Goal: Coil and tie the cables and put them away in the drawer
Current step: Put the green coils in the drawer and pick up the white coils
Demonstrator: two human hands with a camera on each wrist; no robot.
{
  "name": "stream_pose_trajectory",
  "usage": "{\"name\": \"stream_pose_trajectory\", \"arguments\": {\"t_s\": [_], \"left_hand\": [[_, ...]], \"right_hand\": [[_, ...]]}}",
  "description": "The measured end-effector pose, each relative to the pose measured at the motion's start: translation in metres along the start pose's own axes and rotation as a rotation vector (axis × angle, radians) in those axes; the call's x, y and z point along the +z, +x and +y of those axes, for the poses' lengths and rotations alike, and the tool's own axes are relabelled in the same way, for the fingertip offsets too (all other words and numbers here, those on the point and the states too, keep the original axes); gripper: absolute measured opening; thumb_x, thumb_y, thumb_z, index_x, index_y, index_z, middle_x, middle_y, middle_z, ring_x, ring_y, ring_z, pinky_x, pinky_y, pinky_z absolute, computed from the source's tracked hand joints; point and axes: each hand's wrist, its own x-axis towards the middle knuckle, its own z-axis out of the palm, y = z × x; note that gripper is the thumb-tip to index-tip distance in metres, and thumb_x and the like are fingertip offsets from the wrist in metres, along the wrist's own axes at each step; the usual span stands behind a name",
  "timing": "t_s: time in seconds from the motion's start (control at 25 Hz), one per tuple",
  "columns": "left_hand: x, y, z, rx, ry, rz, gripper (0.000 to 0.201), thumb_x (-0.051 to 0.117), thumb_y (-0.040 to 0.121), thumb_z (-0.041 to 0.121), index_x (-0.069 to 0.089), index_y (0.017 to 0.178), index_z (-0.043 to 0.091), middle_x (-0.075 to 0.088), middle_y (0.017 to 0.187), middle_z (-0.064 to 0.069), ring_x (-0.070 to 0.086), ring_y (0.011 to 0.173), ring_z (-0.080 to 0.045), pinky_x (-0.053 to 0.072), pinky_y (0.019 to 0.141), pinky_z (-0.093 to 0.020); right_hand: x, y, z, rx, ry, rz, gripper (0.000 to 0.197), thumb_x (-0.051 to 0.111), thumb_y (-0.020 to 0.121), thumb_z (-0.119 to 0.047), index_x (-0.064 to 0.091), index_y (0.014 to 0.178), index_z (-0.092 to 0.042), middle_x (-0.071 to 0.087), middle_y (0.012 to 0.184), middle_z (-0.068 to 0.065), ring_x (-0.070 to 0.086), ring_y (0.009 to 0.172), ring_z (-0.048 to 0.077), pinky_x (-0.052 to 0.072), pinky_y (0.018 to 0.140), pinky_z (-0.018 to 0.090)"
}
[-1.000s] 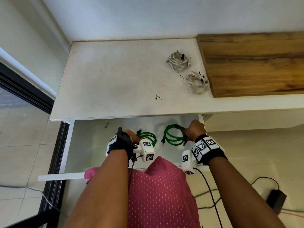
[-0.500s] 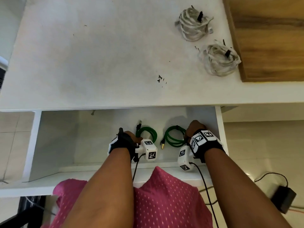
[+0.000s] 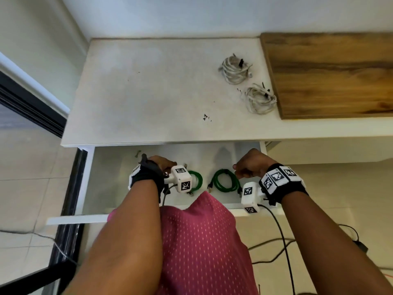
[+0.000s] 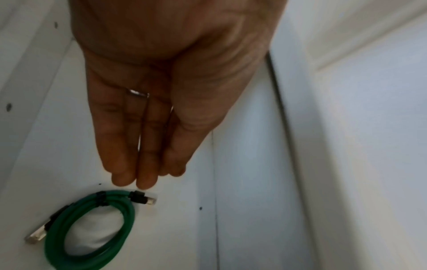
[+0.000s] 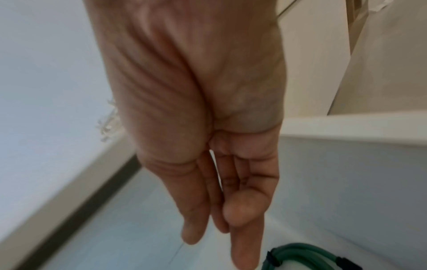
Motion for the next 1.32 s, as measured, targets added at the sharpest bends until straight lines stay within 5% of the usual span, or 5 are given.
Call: {"name": "stream_pose_trajectory", "arguments": {"t_s": [0.12, 0.4, 0.88, 1.08, 1.32], "left_hand": [[-0.02, -0.032, -0.012, 0.015, -0.209, -0.13, 0.029, 0.056, 0.095, 0.021, 0.061, 0.121, 0.01, 0.06, 0.128, -0.011, 0.056, 0.119, -0.027, 0.045, 0.096, -0.029], [-0.037, -0.12, 0.028, 0.293, -0.7, 0.068, 0.018, 0.064, 0.09, 0.014, 0.064, 0.075, 0.004, 0.062, 0.047, 0.003, 0.049, 0.034, -0.005, 0.036, 0.036, -0.015], [-0.023, -0.015, 0.213, 0.438, -0.781, 0.158, 0.026, 0.065, 0.09, 0.029, 0.059, 0.078, 0.007, 0.058, 0.079, -0.008, 0.054, 0.073, -0.023, 0.05, 0.068, -0.034], [-0.003, 0.034, 0.276, 0.495, -0.499, 0.213, 0.076, 0.064, 0.081, 0.058, 0.044, 0.138, 0.012, 0.05, 0.134, -0.011, 0.054, 0.115, -0.033, 0.054, 0.077, -0.04], [0.013, 0.039, 0.284, 0.506, -0.308, 0.382, 0.03, 0.078, 0.067, 0.028, 0.063, 0.079, 0.004, 0.063, 0.083, -0.016, 0.063, 0.077, -0.025, 0.056, 0.082, -0.043]], "right_hand": [[-0.017, -0.067, -0.009, -0.125, 0.148, -0.019, 0.017, 0.07, 0.085, -0.008, 0.068, 0.087, 0.008, 0.071, 0.082, 0.023, 0.067, 0.064, 0.023, 0.049, 0.051, 0.023], [-0.051, -0.131, -0.027, -0.392, 0.462, 0.299, 0.016, 0.067, 0.088, -0.015, 0.066, 0.081, -0.001, 0.067, 0.07, 0.013, 0.058, 0.054, 0.017, 0.045, 0.051, 0.024], [-0.108, -0.004, -0.075, -0.342, 0.283, 0.871, 0.05, 0.063, 0.081, -0.056, 0.064, 0.081, -0.006, 0.068, 0.078, 0.013, 0.064, 0.08, 0.034, 0.053, 0.073, 0.041], [-0.114, 0.027, -0.085, -0.308, 0.185, 0.907, 0.039, 0.074, 0.08, -0.038, 0.066, 0.088, 0.0, 0.068, 0.085, 0.013, 0.063, 0.083, 0.028, 0.039, 0.057, 0.026], [-0.115, 0.032, -0.075, -0.299, 0.105, 0.89, 0.024, 0.078, 0.075, -0.022, 0.07, 0.084, -0.002, 0.069, 0.082, 0.011, 0.064, 0.084, 0.026, 0.044, 0.06, 0.028]]}}
